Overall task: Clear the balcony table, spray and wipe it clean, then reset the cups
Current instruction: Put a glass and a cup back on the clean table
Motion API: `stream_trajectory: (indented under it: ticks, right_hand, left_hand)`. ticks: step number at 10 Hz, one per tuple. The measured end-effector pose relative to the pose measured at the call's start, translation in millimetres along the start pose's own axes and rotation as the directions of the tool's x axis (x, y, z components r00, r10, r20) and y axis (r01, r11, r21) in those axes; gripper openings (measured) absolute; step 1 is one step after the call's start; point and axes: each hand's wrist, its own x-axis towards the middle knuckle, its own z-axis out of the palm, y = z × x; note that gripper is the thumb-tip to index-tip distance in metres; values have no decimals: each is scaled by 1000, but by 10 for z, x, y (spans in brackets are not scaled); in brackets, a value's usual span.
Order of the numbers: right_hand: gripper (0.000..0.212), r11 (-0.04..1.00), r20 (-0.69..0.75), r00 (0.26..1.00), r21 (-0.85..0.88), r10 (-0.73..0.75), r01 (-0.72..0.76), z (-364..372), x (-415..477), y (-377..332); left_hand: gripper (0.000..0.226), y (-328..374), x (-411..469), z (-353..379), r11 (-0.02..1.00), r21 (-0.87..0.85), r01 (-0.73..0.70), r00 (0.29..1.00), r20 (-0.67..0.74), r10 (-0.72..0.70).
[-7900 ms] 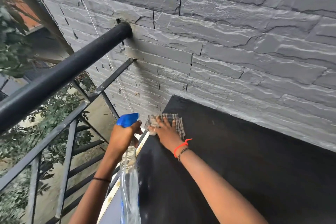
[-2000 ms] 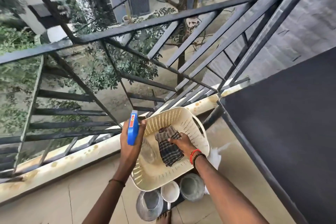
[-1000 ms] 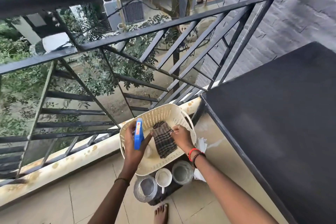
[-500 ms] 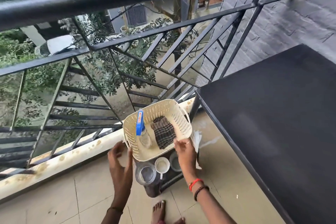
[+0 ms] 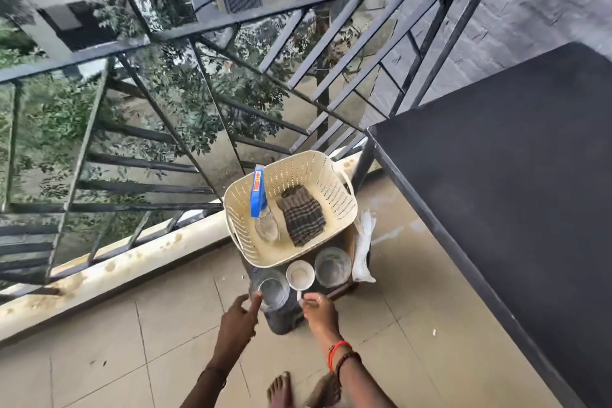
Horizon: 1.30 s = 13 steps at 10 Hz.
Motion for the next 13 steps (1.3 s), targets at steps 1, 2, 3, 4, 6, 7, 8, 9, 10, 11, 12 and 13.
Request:
stream_trajectory:
  ticks: [1, 2, 3, 4, 6, 7, 8, 9, 10, 11, 12, 13]
  right_hand:
    - [22, 999, -6, 1000, 42, -16, 16, 105, 107, 30]
    - [31, 995, 11, 1000, 90, 29, -30, 218, 248, 144]
    - [30, 984, 23, 998, 167, 50, -54, 283, 347, 234]
    - [24, 985, 28, 999, 165, 43, -47, 249, 233, 149]
    - [27, 951, -17, 999, 307, 42, -35, 334, 228, 228]
    - [25, 924, -23, 998, 378, 64, -50, 369, 205, 295]
    - [23, 907, -18, 998, 418, 53, -41, 348, 80, 313]
    - [23, 906, -20, 999, 422, 41, -28, 290, -157, 282]
    - [19, 906, -30, 1000, 424, -11, 22, 162, -467, 165]
    - [12, 903, -48, 997, 422, -59, 74, -75, -840, -84]
    - [22, 894, -77, 990, 426, -117, 139, -369, -1101, -314]
    - [13, 859, -127, 981, 475, -149, 192, -705, -1402, -569]
  left_hand:
    - [46, -20, 58, 46, 999, 42, -7, 997, 71, 4]
    - [39, -37, 129, 70, 999, 46, -16, 996, 84, 12]
    - [34, -3, 173, 79, 1000, 12, 7, 996, 93, -8]
    - [35, 27, 232, 105, 998, -55, 37, 994, 101, -31]
    - [32, 97, 146, -10, 999, -14, 40, 990, 139, -38]
    - [29, 76, 75, -99, 1000, 6, 21, 985, 171, -22]
    - [29, 26, -15, -266, 998, 47, 32, 982, 182, -40]
    - [29, 83, -195, -467, 996, 86, 29, 979, 198, -45]
    - [30, 208, -376, -674, 991, 133, -4, 976, 218, -26]
    - [29, 481, -557, -871, 981, 189, -39, 966, 258, -11]
    - [21, 814, -686, -996, 964, 249, -92, 935, 356, -3]
    - [27, 1212, -799, -1034, 932, 319, -173, 949, 309, 70]
